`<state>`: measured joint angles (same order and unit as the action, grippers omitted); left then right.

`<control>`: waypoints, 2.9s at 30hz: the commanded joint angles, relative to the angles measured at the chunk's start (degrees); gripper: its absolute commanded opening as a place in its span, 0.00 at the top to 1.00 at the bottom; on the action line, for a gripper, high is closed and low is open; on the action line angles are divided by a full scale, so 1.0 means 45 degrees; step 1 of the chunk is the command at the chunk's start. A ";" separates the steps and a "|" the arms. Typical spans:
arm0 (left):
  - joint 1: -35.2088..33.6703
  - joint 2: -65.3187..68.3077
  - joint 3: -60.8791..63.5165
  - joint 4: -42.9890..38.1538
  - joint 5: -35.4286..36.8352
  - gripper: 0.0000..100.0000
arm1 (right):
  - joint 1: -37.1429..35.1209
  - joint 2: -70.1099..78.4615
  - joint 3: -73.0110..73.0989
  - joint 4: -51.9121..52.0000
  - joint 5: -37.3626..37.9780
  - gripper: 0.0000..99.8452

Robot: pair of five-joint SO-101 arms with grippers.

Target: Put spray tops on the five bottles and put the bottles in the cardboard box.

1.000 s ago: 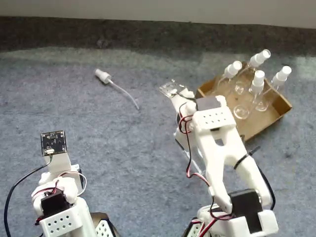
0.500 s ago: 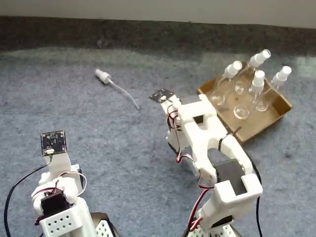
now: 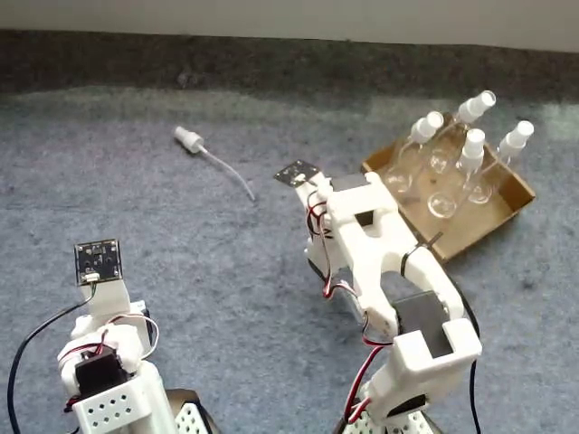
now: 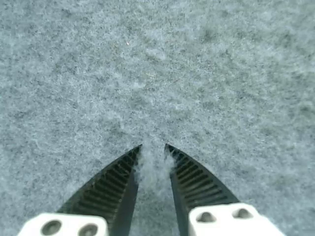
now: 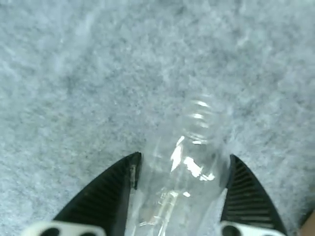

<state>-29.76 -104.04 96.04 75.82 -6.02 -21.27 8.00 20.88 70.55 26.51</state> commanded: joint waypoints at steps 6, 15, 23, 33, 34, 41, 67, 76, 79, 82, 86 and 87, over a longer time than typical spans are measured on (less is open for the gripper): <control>-0.0186 -0.0147 0.0225 0.0039 -0.0098 0.96 | -0.0205 -0.3507 -0.0420 -0.0107 -0.0234 0.80; -0.0166 -0.0147 0.0225 0.0039 -0.0078 0.96 | -0.1358 -0.6672 0.2530 -0.1729 -0.3673 0.80; -0.0166 -0.0147 0.0225 -0.0039 -0.0059 0.96 | -0.2139 -0.8977 0.6085 -0.5089 -0.4650 0.80; 0.0694 -0.0147 0.0186 -0.0742 -0.0059 0.96 | -0.2100 -1.1380 0.9856 -0.8488 -0.4708 0.80; 0.0967 -0.0147 0.0186 -0.0801 -0.0059 0.96 | -0.2120 -1.1634 1.0149 -0.8801 -0.4728 0.80; 0.1827 -0.0088 -0.1534 -0.0684 -0.0039 0.96 | -0.2159 -1.3099 1.2454 -1.1263 -0.4728 0.80; 0.2081 1.1282 -1.0891 0.0781 -0.0078 0.96 | -0.2960 -1.3646 1.4330 -1.2786 -0.4630 0.80; 0.3839 1.8491 -1.6733 0.1856 0.0000 0.96 | -0.2979 -1.3685 1.4349 -1.2786 -0.4630 0.80; 0.4288 1.9741 -1.8042 0.1856 0.0000 0.96 | -0.2979 -1.3685 1.4349 -1.2786 -0.4630 0.80; 0.4640 2.0796 -1.9292 0.1856 0.0254 0.96 | -0.2979 -1.3705 1.4349 -1.2786 -0.4630 0.80; 0.4835 2.2300 -2.1324 0.1875 0.2403 0.89 | -0.2999 -1.3705 1.4349 -1.2786 -0.4630 0.80; 0.4913 2.2750 -2.1832 0.1875 0.2930 0.85 | -0.2999 -1.3705 1.4349 -1.2786 -0.4630 0.80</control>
<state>-9.63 -6.46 8.31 83.82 -1.45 -34.02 -51.96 85.76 14.64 5.76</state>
